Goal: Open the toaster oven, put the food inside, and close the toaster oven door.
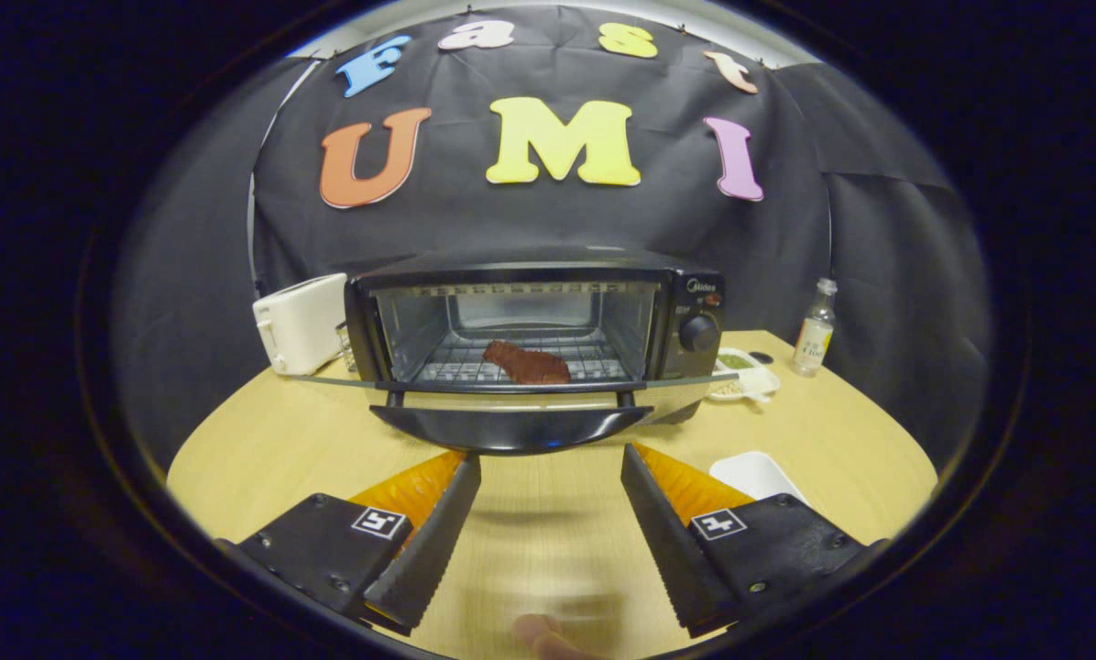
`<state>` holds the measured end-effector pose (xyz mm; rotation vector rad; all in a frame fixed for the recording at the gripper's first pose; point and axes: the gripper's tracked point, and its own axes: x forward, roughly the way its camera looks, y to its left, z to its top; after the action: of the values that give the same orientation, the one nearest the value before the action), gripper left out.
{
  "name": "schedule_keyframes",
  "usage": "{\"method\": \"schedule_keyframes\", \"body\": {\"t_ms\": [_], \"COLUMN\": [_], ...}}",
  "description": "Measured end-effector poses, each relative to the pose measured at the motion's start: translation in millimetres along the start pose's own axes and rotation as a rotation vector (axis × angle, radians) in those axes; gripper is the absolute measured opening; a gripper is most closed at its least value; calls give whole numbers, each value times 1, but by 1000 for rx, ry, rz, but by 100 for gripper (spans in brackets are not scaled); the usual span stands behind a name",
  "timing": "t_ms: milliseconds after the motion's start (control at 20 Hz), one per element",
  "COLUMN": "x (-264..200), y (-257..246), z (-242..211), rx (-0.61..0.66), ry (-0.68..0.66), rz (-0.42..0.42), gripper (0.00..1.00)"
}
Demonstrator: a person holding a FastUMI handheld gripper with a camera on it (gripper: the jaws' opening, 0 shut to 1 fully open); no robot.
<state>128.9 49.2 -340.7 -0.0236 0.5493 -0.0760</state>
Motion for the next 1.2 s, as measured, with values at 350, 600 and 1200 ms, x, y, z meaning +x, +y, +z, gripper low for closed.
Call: {"method": "schedule_keyframes", "body": {"t_ms": [350, 600, 1200], "x": [22, -22, -240], "y": [14, 23, -12], "z": [52, 106, 185], "rx": [-45, -29, -12], "ry": [-105, -205, -430], "rz": [24, 60, 44], "gripper": [98, 98, 98]}}
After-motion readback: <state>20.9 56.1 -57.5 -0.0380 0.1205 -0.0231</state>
